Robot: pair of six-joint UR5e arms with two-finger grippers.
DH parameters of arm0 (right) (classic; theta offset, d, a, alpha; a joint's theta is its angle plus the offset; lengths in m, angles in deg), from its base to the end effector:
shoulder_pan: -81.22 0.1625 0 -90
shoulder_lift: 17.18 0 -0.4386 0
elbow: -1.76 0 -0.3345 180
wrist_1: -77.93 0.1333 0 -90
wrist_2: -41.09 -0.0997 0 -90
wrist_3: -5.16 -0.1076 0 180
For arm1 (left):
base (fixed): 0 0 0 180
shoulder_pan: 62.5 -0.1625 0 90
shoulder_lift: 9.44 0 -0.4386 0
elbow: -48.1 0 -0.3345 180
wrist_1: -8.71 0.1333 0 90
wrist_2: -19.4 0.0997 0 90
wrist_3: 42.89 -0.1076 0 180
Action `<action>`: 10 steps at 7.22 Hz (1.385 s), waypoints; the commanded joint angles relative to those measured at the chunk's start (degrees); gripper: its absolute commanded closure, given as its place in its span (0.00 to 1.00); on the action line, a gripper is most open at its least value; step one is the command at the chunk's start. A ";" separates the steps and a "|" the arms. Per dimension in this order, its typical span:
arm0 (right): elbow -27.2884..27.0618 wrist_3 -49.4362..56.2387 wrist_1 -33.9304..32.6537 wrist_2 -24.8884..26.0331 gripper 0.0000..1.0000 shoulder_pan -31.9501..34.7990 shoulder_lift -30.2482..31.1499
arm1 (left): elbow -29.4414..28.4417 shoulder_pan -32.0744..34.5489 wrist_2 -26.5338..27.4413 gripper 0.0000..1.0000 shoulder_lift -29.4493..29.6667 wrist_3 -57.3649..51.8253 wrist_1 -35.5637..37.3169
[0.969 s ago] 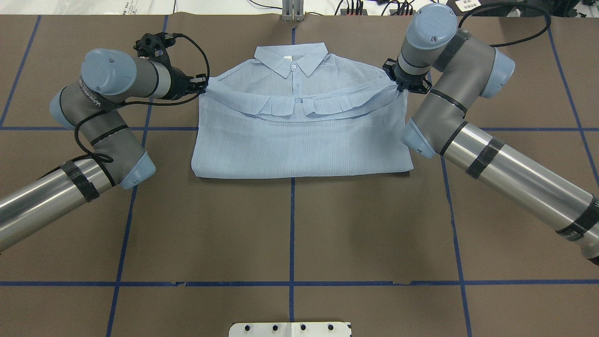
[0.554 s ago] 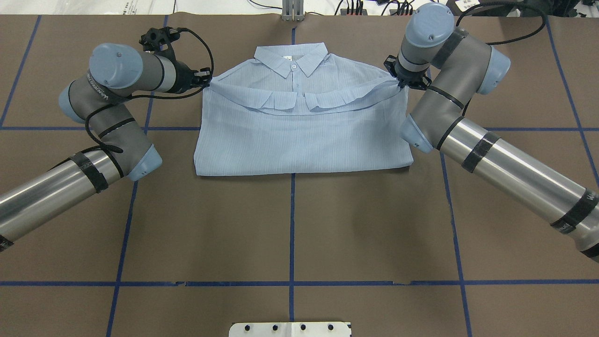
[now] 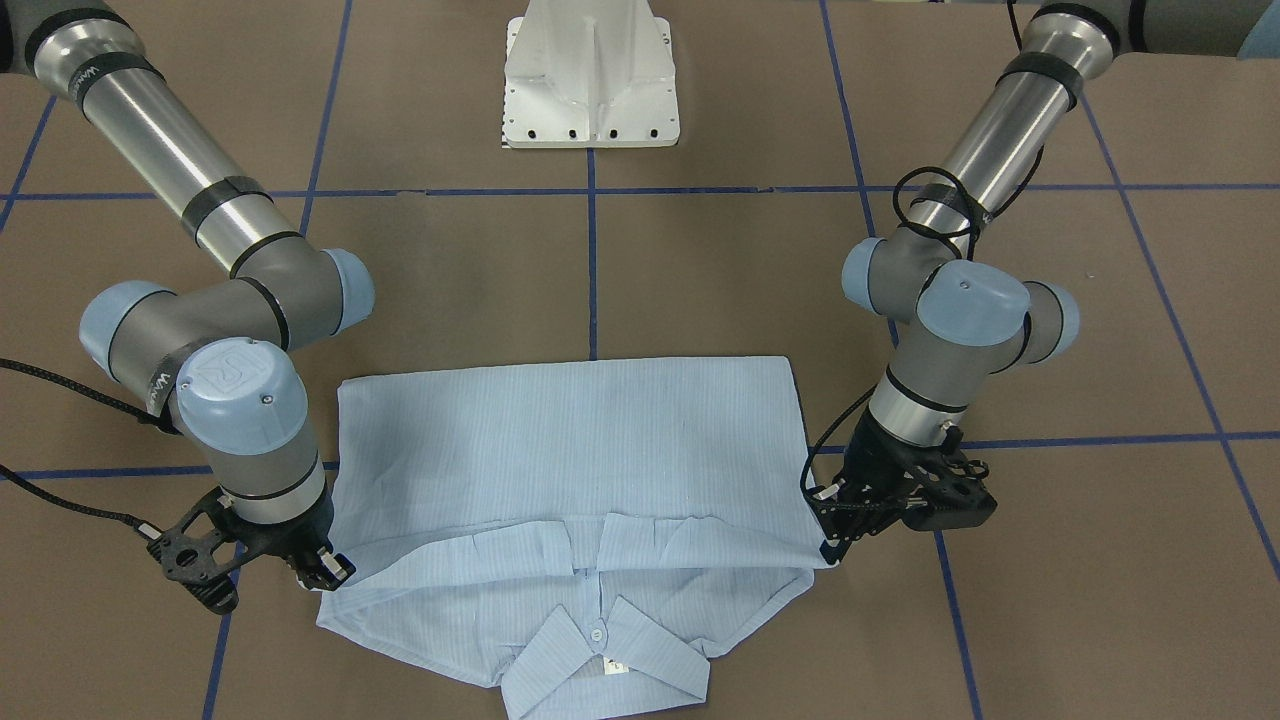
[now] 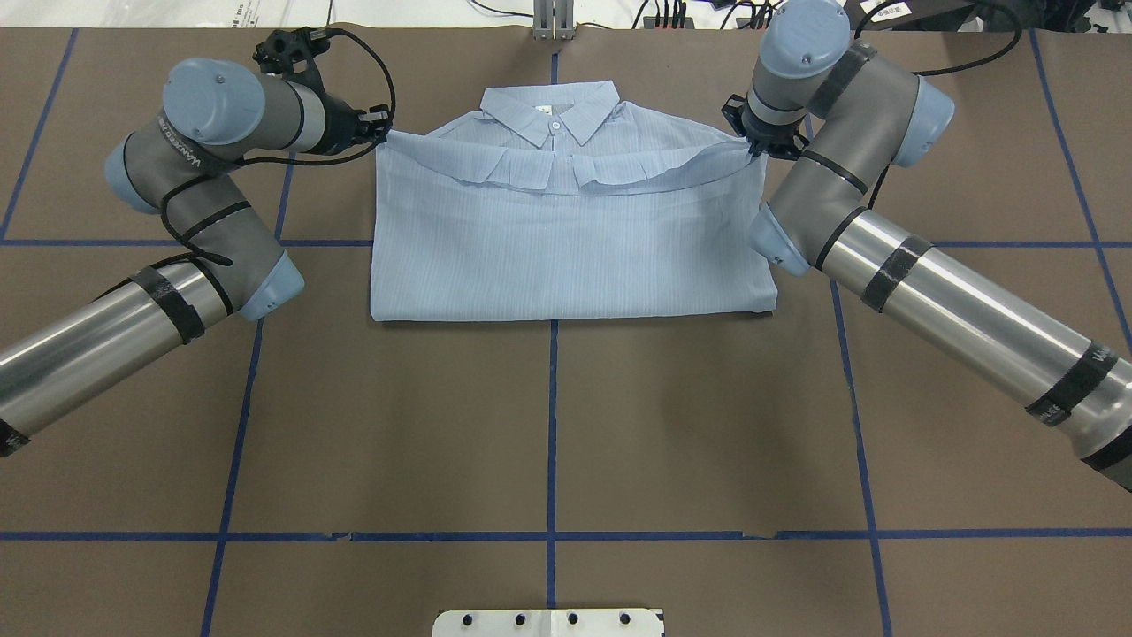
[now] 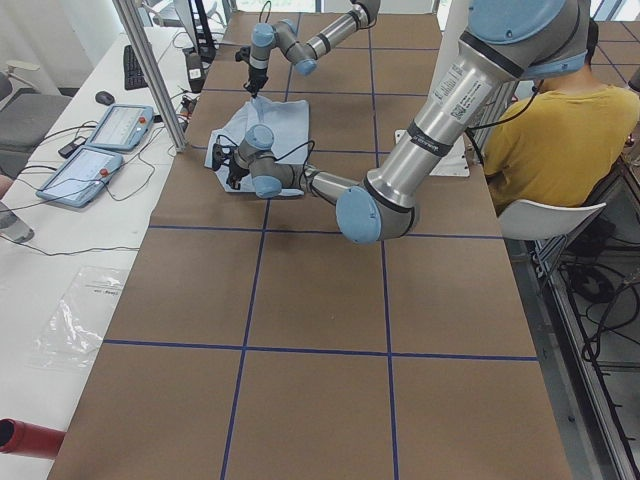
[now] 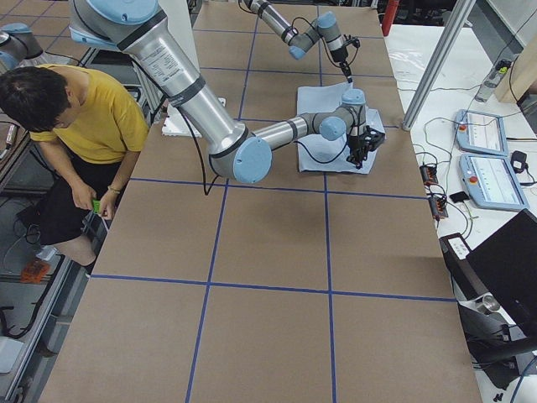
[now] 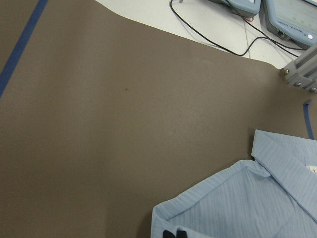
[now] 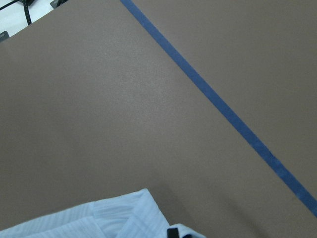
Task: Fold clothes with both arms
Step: 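Open both grippers and raise them away from the shirt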
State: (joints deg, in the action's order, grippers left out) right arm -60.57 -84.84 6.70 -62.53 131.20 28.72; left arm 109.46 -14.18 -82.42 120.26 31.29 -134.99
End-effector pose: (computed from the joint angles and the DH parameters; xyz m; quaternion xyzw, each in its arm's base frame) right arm -0.4111 -0.6574 0.4108 0.0244 -0.3199 0.3673 0.8730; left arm 0.4131 -0.6313 0.3905 0.2091 0.4976 -0.1821 0.8219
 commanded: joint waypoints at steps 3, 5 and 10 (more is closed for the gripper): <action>1.52 0.44 0.47 -0.09 0.91 -0.14 -1.33 | -2.82 0.10 2.93 0.61 0.30 -0.09 -0.26; 0.73 0.18 2.06 -0.08 0.00 1.08 -1.68 | -2.73 0.54 3.83 0.55 0.20 -0.09 -0.44; -22.43 -13.48 2.23 -5.37 0.00 -3.01 15.15 | 2.10 4.32 -5.38 0.55 -6.03 -0.18 -0.35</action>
State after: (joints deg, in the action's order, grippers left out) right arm -76.56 -92.63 8.75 -68.01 130.85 38.41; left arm 110.93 -10.76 -84.54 115.60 31.18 -135.44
